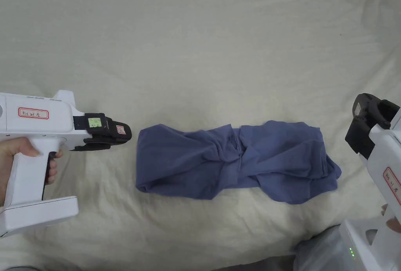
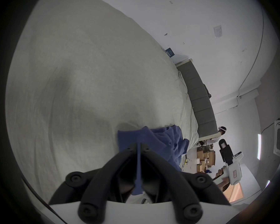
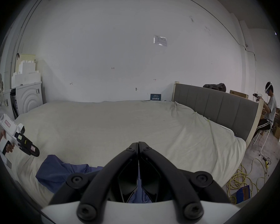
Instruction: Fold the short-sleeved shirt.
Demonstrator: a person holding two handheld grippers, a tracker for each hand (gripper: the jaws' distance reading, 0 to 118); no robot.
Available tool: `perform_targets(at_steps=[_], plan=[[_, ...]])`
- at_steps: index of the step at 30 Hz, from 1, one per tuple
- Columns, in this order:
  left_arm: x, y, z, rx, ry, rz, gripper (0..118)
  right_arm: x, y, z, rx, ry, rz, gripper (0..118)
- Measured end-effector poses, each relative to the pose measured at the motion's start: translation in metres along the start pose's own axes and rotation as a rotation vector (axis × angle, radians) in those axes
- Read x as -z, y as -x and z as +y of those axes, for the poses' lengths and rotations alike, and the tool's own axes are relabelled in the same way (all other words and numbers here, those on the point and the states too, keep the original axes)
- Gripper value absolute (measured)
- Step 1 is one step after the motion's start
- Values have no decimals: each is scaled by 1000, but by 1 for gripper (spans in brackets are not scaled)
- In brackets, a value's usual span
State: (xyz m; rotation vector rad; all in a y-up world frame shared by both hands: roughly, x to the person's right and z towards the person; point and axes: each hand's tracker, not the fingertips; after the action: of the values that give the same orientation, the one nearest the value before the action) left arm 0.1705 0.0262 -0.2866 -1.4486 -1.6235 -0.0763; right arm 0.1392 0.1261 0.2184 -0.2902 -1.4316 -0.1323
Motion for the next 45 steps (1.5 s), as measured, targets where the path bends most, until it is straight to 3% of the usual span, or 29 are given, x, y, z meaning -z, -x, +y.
perform_targets(at_steps=[1, 5, 11, 17, 25, 28, 31, 33, 34, 36, 42, 45], plan=[[1, 2, 0, -5, 0, 10, 21, 0, 1, 0, -4, 2, 0, 0], [6, 7, -4, -7, 33, -2, 118, 2, 6, -3, -18, 15, -4, 0], [10, 13, -1, -36, 28, -8, 118, 5, 7, -4, -17, 25, -14, 0], [29, 5, -8, -32, 131, -71, 118, 7, 9, -6, -24, 35, -14, 0], [57, -3, -21, -44, 200, -94, 102, 7, 4, -8, -13, 37, -21, 0], [63, -8, -25, -58, 204, -110, 88, 7, 1, -9, -5, 40, -26, 0], [65, -17, -29, -8, 187, -38, 77, 7, -1, -10, 4, 39, -28, 0], [67, -19, -31, -20, 174, 32, 38, 8, -3, -11, 11, 39, -25, 0], [66, -18, -32, -32, 160, 59, 25, 7, -4, -11, 15, 37, -24, 0], [66, -20, -35, -70, 158, 39, 23, 7, -4, -11, 17, 35, -21, 0], [61, -65, -43, 30, 136, 202, 17, 6, -8, -9, 29, 25, -16, 0], [52, -86, -41, 55, 134, 205, 16, 5, -12, -8, 34, 17, -13, 0]])
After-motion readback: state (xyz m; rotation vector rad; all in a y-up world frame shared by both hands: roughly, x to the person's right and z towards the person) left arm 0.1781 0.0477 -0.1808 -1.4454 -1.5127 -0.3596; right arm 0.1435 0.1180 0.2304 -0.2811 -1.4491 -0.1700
